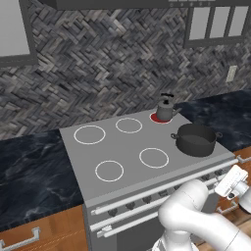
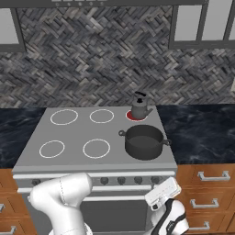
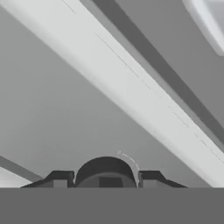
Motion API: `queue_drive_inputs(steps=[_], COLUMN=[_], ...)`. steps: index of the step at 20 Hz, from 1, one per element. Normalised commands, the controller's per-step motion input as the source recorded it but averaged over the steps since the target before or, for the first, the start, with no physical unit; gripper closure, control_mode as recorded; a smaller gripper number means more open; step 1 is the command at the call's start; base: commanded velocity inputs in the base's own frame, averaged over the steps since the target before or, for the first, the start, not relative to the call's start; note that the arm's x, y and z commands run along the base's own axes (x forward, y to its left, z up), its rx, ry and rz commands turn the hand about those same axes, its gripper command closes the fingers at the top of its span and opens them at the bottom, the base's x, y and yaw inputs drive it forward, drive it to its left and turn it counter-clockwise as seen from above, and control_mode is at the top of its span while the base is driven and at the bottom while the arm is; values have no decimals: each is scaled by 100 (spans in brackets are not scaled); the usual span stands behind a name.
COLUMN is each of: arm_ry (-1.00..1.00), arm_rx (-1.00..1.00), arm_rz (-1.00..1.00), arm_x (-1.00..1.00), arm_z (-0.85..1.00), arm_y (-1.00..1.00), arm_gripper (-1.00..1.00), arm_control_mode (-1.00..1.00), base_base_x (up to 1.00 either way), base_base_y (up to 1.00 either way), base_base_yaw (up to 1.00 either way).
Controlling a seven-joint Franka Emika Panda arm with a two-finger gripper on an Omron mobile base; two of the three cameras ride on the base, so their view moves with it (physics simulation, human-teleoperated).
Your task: Pick the kettle from the cabinet and place it on a stove burner. Then pick the pot from the counter and place it on another stove burner. Finally, turn both burners on.
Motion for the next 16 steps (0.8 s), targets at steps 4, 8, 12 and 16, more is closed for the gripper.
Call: queue_drive_inputs(steps=[4, 8, 12, 16], arm_ry=[-14, -9, -7, -5], arm_rx=[-3, -2, -1, 0], arm_rz=[0, 0, 0, 0], arm_x=[0, 0, -2, -14], arm_z=[4, 3, 2, 0], arm_y=[0, 0, 0, 0], arm_gripper=[100, -100, -100, -100], arm_control_mode=[-100, -100, -100, -100], base_base_x=[0, 0, 0, 0], base_base_y=[0, 0, 0, 0], base_base_yaw=[0, 0, 0, 0])
